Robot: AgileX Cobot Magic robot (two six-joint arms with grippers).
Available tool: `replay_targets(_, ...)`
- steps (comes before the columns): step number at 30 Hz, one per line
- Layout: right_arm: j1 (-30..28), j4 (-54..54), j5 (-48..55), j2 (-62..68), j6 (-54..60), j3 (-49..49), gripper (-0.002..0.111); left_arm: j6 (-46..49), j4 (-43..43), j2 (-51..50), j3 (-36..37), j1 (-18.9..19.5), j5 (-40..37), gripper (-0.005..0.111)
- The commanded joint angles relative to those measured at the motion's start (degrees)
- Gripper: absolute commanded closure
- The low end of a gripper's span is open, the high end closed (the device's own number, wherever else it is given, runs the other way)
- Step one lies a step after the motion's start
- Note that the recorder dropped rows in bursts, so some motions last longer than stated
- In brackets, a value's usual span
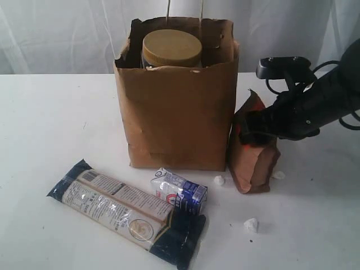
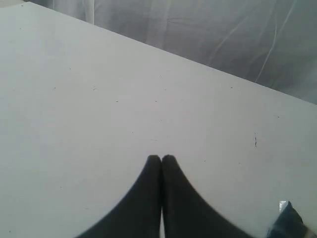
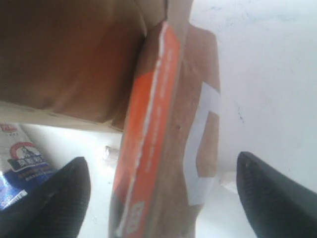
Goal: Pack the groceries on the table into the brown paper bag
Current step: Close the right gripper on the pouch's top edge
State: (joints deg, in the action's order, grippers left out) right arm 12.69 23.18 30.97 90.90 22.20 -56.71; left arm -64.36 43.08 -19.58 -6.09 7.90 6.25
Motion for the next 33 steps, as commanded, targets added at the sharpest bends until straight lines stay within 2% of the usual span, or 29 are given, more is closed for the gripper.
replay_targets(1,-0.1,-0.4,0.8,0.1,-0.3,0.1,0.033,-0.4,0.5,0.4,0.3,0.0,0.3,0.107)
replay_targets(6,-0.1,-0.2,0.6,1.7,-0.3,0.1,0.033,-0.4,0.5,0.4,0.3,0.0,0.6,0.107)
replay_targets(12,-0.1,-0.1,0.6,3.8,-0.8,0.1,0.042,-0.3,0.6,0.4,0.3,0.0,1.0,0.107)
replay_targets(22,-0.1,-0.1,-0.3,6.5,-1.5,0.1,0.044,0.0,0.6,0.4,0.3,0.0,1.0,0.107)
replay_targets(24,-0.1,-0.1,-0.3,6.6,-1.5,0.1,0.052,0.0,0.6,0.4,0.3,0.0,1.0,0.107)
replay_targets(26,-0.1,-0.1,-0.7,6.6,-1.5,0.1,0.066,0.0,0.6,0.4,0.3,0.0,1.0,0.107)
replay_targets(31,-0.1,-0.2,-3.6,6.5,-1.5,0.1,0.108,0.0,0.6,0.4,0.3,0.0,1.0,0.107)
replay_targets(33,-0.1,-0.2,-2.4,5.8,-2.1,0.1,0.108,0.0,0.6,0.4,0.3,0.0,1.0,0.107)
